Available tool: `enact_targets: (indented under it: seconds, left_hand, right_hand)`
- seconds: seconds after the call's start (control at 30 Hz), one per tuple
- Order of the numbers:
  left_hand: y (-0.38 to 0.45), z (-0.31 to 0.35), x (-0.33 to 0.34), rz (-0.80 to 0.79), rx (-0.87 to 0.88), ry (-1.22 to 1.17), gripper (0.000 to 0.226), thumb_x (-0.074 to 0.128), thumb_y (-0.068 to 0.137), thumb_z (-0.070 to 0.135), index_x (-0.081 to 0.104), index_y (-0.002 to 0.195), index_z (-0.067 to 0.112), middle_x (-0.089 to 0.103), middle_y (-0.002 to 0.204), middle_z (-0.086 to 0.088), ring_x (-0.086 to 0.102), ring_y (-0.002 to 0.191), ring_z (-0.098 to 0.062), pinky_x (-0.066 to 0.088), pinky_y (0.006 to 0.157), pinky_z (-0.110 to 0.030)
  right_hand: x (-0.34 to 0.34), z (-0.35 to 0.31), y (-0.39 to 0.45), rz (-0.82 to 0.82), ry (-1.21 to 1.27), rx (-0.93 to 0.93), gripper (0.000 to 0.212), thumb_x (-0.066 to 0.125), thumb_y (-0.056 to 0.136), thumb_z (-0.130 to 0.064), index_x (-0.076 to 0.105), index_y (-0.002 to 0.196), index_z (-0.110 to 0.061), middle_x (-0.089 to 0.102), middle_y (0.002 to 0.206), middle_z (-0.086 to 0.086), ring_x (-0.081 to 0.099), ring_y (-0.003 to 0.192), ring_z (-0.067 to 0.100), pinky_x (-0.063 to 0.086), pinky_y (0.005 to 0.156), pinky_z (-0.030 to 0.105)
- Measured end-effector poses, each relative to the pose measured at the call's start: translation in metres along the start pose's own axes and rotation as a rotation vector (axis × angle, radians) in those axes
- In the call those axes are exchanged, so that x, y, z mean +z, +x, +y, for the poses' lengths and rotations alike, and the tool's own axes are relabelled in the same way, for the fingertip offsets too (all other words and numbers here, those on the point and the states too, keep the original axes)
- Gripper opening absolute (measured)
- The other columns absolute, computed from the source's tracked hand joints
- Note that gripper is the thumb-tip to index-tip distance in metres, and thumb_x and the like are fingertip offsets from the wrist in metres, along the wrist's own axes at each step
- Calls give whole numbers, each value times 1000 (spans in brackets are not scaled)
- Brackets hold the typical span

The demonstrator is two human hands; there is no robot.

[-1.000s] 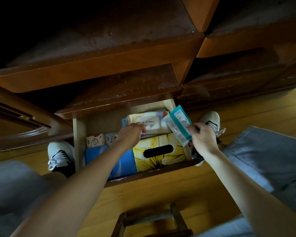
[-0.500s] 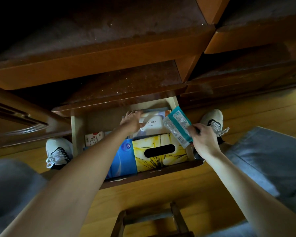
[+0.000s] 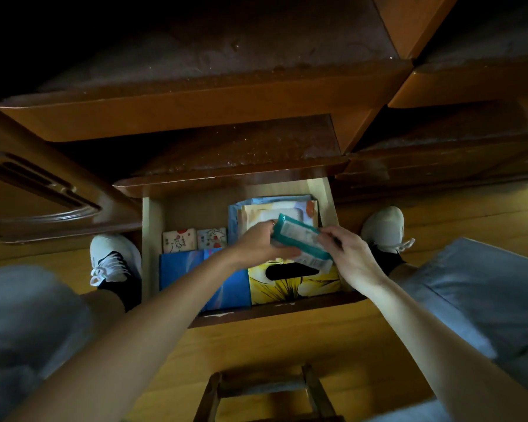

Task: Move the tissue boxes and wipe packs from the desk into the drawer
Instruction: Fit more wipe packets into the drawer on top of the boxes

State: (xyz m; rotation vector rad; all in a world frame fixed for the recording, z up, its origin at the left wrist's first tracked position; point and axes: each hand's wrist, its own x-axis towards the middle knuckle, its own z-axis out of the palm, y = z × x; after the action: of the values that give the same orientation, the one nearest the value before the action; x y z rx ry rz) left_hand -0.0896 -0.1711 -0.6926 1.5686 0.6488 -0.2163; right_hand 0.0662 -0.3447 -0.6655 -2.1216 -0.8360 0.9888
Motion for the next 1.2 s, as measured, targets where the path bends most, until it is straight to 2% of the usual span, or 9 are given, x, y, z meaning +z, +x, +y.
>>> enact_targets:
  seconds: [0.13,0.2,0.33,0.53,0.7,0.77,0.87,1.03,1.2]
  left_hand:
    - [-14,-18,3,8,-46,-109,32,79,86,17,71,116,13,75,109,-1,73,97,-13,62,76,-31]
    - [-20,-25,0,-36,-62,-179,31,78,86,18,70,116,14,75,110,-2,73,100,-15,62,79,-33]
    - [-29,-22,-4,-53,-88,-359,39,78,83,36,69,115,15,76,111,-5,73,101,-26,61,81,-33]
    - [-26,-16,0,142,-79,-257,19,71,92,27,71,109,17,77,96,0,68,72,-11,52,57,-21]
    - [-22,4,-12,92,-174,-1067,42,63,97,31,58,132,8,66,128,-22,68,112,-35,58,93,-42]
    - [-19,11,-12,45,-155,-987,48,69,94,24,54,138,9,67,128,-19,67,114,-32,57,95,-41]
    - [-12,15,-11,215,-175,-882,59,75,82,-3,57,135,15,71,121,-12,72,104,-27,62,80,-35]
    - [0,9,-19,441,-140,-662,35,79,80,0,69,109,17,69,119,-5,75,94,-18,62,69,-31]
    - [33,3,-26,496,-134,-459,26,74,84,-2,69,103,16,71,109,-3,72,96,-16,60,68,-24]
  right_hand:
    - [7,-7,-5,-156,38,-4,30,70,93,-45,70,116,-27,70,112,-14,68,101,3,59,74,19]
    - [6,-9,-6,-150,33,-16,33,73,92,-41,74,116,-19,73,111,-8,71,101,5,62,76,26]
    - [4,-15,-8,-93,253,53,23,78,85,-40,78,99,-22,79,93,-9,76,89,8,59,63,21]
    - [-7,-14,-8,-79,257,47,18,78,89,-27,73,101,-38,75,108,-7,74,100,8,63,71,27]
    - [-8,-17,-10,77,99,-247,26,76,90,-7,79,112,-21,73,125,-7,63,123,5,56,102,40]
    - [-4,-20,-12,81,6,-331,28,75,88,3,82,107,-17,65,141,-3,50,139,13,50,110,42]
    - [-3,-19,-11,92,-11,-305,39,68,91,9,77,120,-16,49,156,1,38,148,20,43,115,36]
    - [-11,-1,-6,144,-5,-90,44,63,99,-6,61,138,-26,54,146,-1,52,134,17,50,110,45]
    - [-11,15,-10,123,21,-10,41,61,102,-14,59,141,-25,59,138,-4,60,121,11,55,100,39]
